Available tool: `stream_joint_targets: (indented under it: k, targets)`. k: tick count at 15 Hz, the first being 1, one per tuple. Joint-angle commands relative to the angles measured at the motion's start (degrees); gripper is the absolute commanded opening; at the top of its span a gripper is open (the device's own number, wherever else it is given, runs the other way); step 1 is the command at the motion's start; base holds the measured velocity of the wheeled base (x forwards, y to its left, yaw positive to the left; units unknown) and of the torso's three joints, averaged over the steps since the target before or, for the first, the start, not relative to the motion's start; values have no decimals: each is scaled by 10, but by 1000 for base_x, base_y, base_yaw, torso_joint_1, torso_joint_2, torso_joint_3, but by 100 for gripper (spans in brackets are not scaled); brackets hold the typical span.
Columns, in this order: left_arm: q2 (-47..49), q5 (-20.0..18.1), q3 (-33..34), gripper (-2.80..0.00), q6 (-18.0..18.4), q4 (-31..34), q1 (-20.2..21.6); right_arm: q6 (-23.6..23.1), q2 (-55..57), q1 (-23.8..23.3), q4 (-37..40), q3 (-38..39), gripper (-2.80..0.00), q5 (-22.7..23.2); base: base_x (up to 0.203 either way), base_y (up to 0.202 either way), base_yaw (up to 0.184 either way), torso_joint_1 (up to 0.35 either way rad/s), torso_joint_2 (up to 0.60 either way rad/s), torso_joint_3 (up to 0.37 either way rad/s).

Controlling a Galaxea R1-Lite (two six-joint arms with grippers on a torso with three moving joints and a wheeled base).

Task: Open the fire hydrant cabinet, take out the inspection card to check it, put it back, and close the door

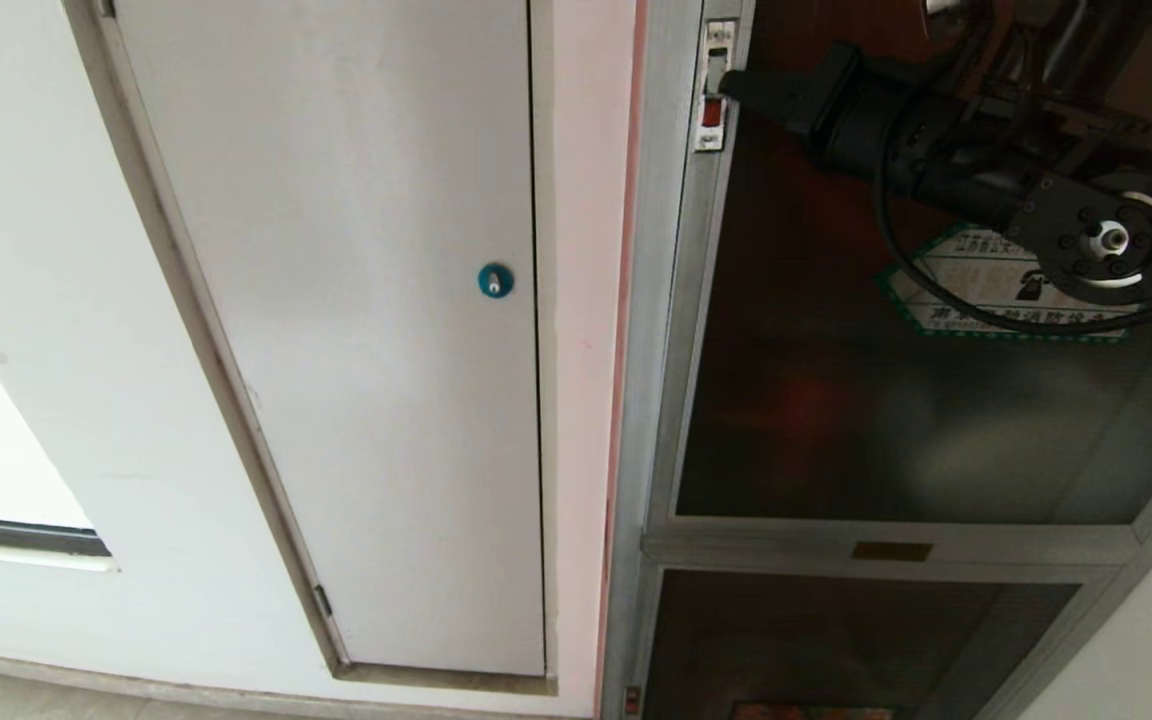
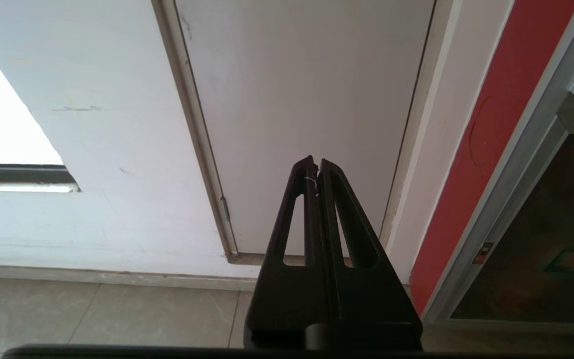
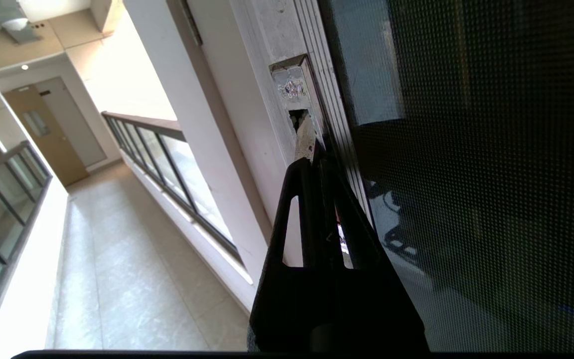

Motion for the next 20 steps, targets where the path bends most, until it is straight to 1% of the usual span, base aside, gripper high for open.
stream_joint_targets:
  k: [1,4,7,10,12,13,15,16,17,18,20]
  targets:
    - [0,0,0,-280,0,0,0,1,10,0,1,0,-280,3,0,0,0,0,0,0]
    - [0,0,0,-280,0,0,0,-2,2,0,1,0,-280,3,0,0,0,0,0,0]
    - [0,0,0,-280,0,-1,0,-30,2,2,12,0,-280,0,0,0,0,0,0,0]
    - [0,0,0,-280,0,-1,0,-33,5,2,27,-2,-280,-22,0,0,0,0,0,0]
    - [0,0,0,-280,0,-1,0,-45,6,4,47,-9,-280,-26,0,0,0,0,0,0]
    - [0,0,0,-280,0,-1,0,-55,7,6,58,-15,-280,-35,0,0,0,0,0,0]
    - [0,0,0,-280,0,0,0,-59,12,13,73,-34,-280,-63,0,0,0,0,0,0]
    - [0,0,0,-280,0,0,0,-60,13,16,88,-41,-280,-68,0,0,0,0,0,0]
    - [0,0,0,-280,0,-1,0,-72,13,19,111,-50,-280,-78,0,0,0,0,0,0]
    - [0,0,0,-280,0,-1,0,-82,16,23,120,-56,-280,-96,0,0,0,0,0,0]
    - [0,0,0,-280,0,-1,0,-84,25,29,125,-67,-280,-122,0,0,0,0,0,0]
